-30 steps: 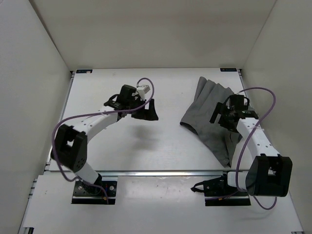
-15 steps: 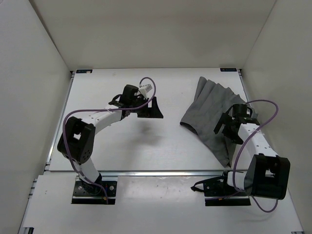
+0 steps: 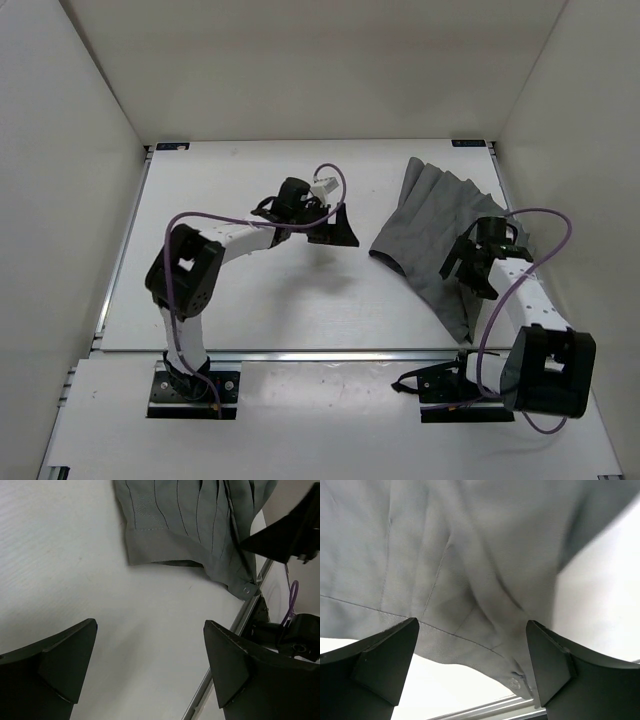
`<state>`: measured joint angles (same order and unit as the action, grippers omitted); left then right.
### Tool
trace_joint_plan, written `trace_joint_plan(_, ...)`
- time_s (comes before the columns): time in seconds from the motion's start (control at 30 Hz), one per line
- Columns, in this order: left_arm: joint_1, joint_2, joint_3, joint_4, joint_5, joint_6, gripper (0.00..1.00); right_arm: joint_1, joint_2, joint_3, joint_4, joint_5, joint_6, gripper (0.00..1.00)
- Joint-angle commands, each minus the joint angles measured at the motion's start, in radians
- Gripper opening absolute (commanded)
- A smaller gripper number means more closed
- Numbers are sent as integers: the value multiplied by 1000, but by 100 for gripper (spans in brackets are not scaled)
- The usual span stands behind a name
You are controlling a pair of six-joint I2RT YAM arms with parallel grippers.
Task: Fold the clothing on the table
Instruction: Move the skirt to the center of the board
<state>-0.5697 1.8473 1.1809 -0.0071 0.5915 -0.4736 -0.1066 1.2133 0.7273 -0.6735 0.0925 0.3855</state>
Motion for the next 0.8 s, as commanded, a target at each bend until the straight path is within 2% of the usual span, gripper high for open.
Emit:
trace_joint_plan(0.0, -39, 74, 63, 100, 19, -52, 99, -67, -87, 1, -17, -39, -20, 85)
trace_joint_plan(0.37, -104, 262, 123, 375, -32, -290, 99, -45, -130, -8, -71, -39, -5, 85)
trace_joint_plan(0.67, -154, 375, 184, 423, -68, -373, 99, -93, -181, -2, -104, -37, -31, 85)
trace_joint_plan(0.73, -159, 386, 194, 418, -78, -375, 91, -99, -190, 7, -107, -43, -31, 85)
trace_joint_plan(0.77, -159, 394, 194, 423, -78, -375, 81, -96, -189, 4, -107, -40, -31, 85)
